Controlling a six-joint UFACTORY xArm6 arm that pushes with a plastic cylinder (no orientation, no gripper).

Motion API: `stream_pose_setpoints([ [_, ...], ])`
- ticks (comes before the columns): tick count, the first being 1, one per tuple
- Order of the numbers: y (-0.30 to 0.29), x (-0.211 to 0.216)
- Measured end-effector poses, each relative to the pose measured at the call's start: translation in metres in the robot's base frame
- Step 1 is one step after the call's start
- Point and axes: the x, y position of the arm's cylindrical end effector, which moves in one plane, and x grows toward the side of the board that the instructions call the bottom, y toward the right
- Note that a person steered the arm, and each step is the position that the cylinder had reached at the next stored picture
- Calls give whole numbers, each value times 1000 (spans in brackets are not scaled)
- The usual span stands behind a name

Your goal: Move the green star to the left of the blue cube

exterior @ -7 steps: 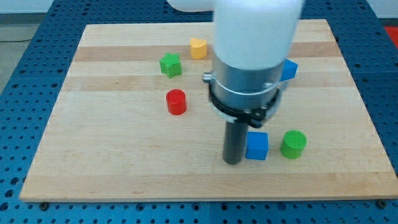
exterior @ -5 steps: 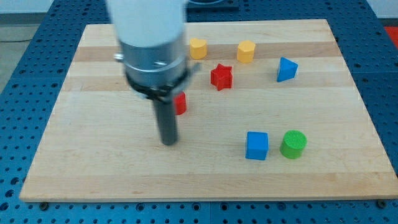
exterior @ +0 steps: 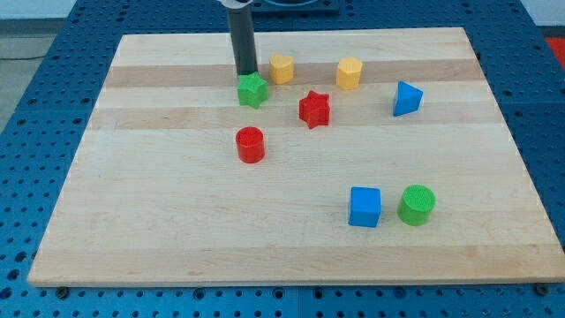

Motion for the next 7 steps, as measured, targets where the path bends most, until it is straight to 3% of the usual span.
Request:
stream_pose_setpoints([
  [2, -8, 65],
  [4, -16, 90],
  [7, 27, 115],
])
